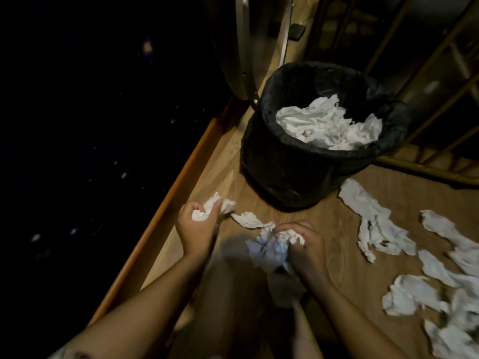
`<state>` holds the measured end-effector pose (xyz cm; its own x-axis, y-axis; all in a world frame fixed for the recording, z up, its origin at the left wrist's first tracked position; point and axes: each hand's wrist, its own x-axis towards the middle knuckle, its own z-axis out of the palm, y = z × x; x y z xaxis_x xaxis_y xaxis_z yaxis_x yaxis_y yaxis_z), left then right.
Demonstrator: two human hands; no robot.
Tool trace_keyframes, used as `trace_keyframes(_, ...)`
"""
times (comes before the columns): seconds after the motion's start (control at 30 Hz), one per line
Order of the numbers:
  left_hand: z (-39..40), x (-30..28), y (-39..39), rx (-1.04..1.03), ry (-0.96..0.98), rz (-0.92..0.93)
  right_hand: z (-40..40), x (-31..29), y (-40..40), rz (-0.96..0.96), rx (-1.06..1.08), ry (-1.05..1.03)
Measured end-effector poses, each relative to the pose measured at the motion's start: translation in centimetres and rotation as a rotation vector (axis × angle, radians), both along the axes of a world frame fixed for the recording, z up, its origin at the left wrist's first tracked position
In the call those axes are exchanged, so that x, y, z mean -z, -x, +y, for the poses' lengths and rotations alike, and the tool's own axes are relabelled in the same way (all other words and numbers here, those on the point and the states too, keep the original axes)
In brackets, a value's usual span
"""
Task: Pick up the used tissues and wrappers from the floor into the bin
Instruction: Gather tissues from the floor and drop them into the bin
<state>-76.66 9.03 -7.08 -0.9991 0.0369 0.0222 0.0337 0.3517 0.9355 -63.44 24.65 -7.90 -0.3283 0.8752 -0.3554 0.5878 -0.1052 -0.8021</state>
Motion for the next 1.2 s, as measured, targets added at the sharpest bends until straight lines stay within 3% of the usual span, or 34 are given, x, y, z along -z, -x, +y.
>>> trace_keyframes(0.03, 0.9, -0.5, 0.0, 0.007, 0.016, 0.021, 0.5, -1.5, -0.2, 0.108, -0.224, 0.078)
trace_keyframes(0.07, 1.7, -1.0, -0.1, 0.025, 0.037, 0.038, 0.8, -3.4, -0.7, 0.165, -0.361, -0.005)
trace_keyframes(0.13, 2.9, -1.7, -0.6, 0.081, 0.06, 0.043, 1.9, -5.4, -0.6, 0.255, -0.478, -0.117)
trace_keyframes(0.23, 3.8, -1.6, -1.1, 0.174, 0.032, 0.013, 2.0, -6.8, 0.4, 0.408, -0.406, 0.053)
trace_keyframes(0.3, 3.9, -1.3, -1.4, 0.244, -0.104, -0.087, 2.1, -7.3, 0.9, 0.46, -0.303, 0.284)
trace_keyframes(0.37, 3.6, -1.7, -1.8, 0.3, -0.227, -0.202, 2.3, -7.7, 0.5, 0.498, -0.252, 0.388)
trace_keyframes(0.53, 2.8, -2.8, -2.8, 0.261, -0.256, -0.475, 0.8, -7.3, 0.9, 0.564, -0.18, 0.484)
trace_keyframes(0.67, 2.5, -3.3, -4.5, 0.368, -0.312, -0.591, -1.2, -6.8, 2.3, 0.552, -0.095, 0.407)
trace_keyframes(0.8, 2.8, -3.7, -5.8, 0.428, -0.415, -0.768, -3.2, -5.9, 2.9, 0.532, 0.01, 0.574)
trace_keyframes(0.87, 2.9, -4.2, -6.3, 0.472, -0.441, -0.804, -3.9, -5.1, 2.8, 0.511, -0.006, 0.515)
trace_keyframes(0.93, 3.1, -4.8, -6.8, 0.518, -0.415, -0.801, -4.4, -5.0, 2.6, 0.469, -0.002, 0.361)
trace_keyframes(1.07, 3.0, -6.5, -6.4, 0.585, -0.224, -0.758, -3.8, -5.8, 2.6, 0.474, 0.109, 0.253)
trace_keyframes(1.2, 3.0, -9.9, -3.6, 0.585, -0.015, -0.393, -1.5, -7.1, 3.6, 0.488, 0.235, 0.373)
